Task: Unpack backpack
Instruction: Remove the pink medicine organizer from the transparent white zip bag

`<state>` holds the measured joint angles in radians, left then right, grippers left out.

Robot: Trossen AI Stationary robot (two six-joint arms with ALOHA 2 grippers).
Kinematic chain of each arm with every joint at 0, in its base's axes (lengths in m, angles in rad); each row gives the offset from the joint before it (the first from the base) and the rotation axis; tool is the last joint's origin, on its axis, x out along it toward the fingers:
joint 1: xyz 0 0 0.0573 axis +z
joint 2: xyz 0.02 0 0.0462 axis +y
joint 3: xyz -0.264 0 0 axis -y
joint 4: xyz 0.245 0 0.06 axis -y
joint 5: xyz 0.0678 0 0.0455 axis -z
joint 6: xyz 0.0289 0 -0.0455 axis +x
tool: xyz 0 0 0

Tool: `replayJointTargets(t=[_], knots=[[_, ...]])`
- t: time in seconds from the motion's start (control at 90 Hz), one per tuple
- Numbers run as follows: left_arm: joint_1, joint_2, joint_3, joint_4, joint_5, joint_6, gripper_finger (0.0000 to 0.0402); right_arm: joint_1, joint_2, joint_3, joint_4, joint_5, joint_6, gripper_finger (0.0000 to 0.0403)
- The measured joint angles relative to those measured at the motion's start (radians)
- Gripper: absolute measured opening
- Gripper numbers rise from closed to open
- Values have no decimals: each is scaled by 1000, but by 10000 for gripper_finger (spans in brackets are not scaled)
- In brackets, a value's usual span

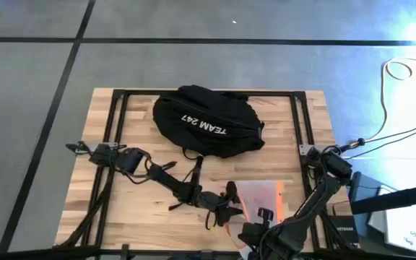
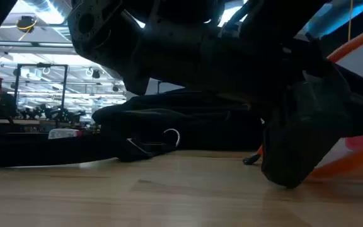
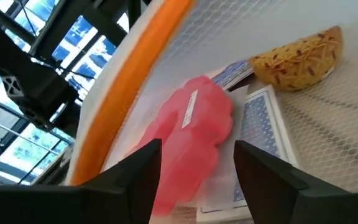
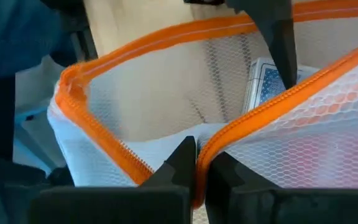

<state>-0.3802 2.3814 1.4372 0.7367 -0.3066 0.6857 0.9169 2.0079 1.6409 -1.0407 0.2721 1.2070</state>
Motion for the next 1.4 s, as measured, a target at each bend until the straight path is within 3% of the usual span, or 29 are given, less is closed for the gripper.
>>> replayJointTargets(t=[0.111, 0.233, 0.611, 0.744, 0.889, 1.144, 1.244, 1.4], knots=[[3, -1, 0, -11, 0, -23, 186, -7, 0, 0, -15, 3, 47, 10], [4, -2, 1, -21, 0, -31, 186, -8, 0, 0, -4, -23, 38, 53], [7, 3, 2, -20, 0, -37, 186, -8, 0, 31, -4, -78, -44, 311], [10, 12, 3, -8, -1, -67, 186, -8, -1, 68, -38, -96, -86, 364], [8, 13, 3, 0, -4, -61, 186, -8, -2, 116, -105, -79, -109, 365], [9, 13, 3, -13, -10, -82, 186, 9, -3, 200, -410, -35, -54, 315], [9, 14, 3, -15, -11, -84, 186, 14, -3, 166, -537, -22, 17, 295], [9, 14, 3, -18, -11, -85, 186, 13, -5, 35, -492, -67, 72, 261]])
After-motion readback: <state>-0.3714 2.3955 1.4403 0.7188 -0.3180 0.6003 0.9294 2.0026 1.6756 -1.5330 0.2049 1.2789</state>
